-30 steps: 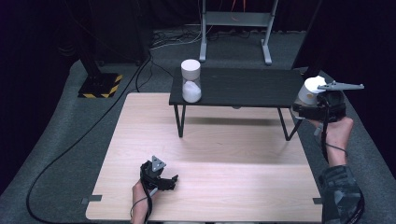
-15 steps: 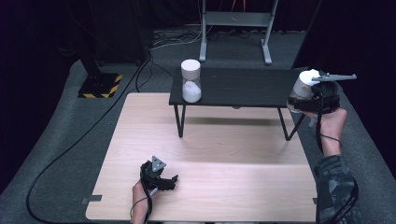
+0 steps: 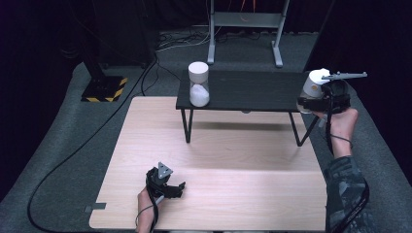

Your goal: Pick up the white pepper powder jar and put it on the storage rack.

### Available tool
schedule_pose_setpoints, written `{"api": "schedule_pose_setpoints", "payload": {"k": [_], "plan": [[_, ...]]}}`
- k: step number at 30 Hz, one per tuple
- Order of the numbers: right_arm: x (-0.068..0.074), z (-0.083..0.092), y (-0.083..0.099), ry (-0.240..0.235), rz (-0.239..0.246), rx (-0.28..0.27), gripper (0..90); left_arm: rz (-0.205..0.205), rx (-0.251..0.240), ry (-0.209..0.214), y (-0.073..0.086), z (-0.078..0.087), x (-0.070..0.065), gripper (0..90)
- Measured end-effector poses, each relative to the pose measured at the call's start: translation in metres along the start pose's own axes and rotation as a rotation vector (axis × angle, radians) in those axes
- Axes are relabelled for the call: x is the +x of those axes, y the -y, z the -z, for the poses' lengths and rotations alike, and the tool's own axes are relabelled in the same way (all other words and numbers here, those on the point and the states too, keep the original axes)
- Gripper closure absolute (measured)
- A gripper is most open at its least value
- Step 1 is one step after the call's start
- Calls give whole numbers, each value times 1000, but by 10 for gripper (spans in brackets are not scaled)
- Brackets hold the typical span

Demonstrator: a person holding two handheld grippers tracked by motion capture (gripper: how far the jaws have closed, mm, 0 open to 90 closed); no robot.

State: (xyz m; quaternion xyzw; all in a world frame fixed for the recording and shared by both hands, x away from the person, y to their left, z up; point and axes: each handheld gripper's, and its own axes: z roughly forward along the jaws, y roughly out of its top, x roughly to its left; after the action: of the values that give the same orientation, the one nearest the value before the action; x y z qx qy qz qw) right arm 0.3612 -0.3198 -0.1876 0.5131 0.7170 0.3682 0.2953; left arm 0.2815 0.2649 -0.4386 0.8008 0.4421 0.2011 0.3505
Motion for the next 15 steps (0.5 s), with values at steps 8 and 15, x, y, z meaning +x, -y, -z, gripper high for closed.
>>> {"api": "schedule_pose_setpoints", "payload": {"k": [8,15], "plan": [[-1,-3,-7,-2,-6,12,301,-1,3,4,-1,0,1,61],[-3,-7,-11,-4,-8,17,301,0,2,4,0,0,1,61]]}}
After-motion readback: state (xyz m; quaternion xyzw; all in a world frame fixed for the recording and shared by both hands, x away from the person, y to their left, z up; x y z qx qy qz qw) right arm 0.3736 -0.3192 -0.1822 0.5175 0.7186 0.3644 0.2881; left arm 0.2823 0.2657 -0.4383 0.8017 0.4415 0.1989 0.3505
